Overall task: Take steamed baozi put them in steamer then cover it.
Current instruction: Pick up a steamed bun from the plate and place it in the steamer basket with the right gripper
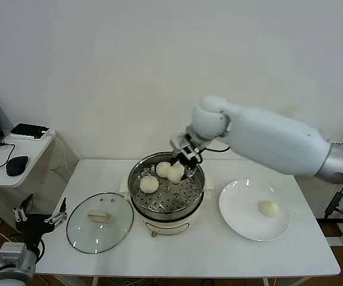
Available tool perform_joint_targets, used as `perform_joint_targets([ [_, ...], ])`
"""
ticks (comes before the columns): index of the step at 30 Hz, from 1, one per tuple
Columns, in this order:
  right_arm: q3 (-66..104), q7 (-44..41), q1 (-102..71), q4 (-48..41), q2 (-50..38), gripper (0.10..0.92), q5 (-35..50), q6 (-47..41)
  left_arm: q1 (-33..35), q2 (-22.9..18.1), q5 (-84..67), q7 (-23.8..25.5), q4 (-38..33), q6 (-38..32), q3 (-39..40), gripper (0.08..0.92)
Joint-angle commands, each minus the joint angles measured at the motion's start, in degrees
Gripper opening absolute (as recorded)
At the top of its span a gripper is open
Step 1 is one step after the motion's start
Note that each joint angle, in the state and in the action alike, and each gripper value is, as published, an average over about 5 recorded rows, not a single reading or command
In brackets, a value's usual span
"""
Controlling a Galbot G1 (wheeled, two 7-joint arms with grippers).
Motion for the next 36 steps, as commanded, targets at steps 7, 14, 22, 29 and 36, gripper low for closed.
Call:
perform_joint_targets([
  [7,-3.3,2.7,-3.7,1.2,4.8,0.611,-7.3,7.5,0.1,-0.7,0.0,0.0,0.0,0.0,-1.3,0.823],
  [14,-4.3,3.3,-4.4,1.1,4.6,0.611,-9.0,12.4,0.1,-0.9,-0.1,0.0,0.3,-0.1,-1.5,0.823],
  [22,-4.5,3.2,-4.6,1.1,4.9,0.611,-9.6,14.2,0.0,-1.1,-0.2,0.0,0.4,-0.1,-1.4,0.823],
  [29,-4.7,1.6,-4.4,1.7,4.1,0.653,-8.9,15.5,0.0,-0.8,-0.5,0.0,0.5,-0.1,-1.6,0.823],
  [36,-3.7,0.2,-1.9,2.3,2.1,0.805,-7.4,15.3,-0.1,-0.5,-0.7,0.0,0.6,-0.1,-1.6,0.823],
])
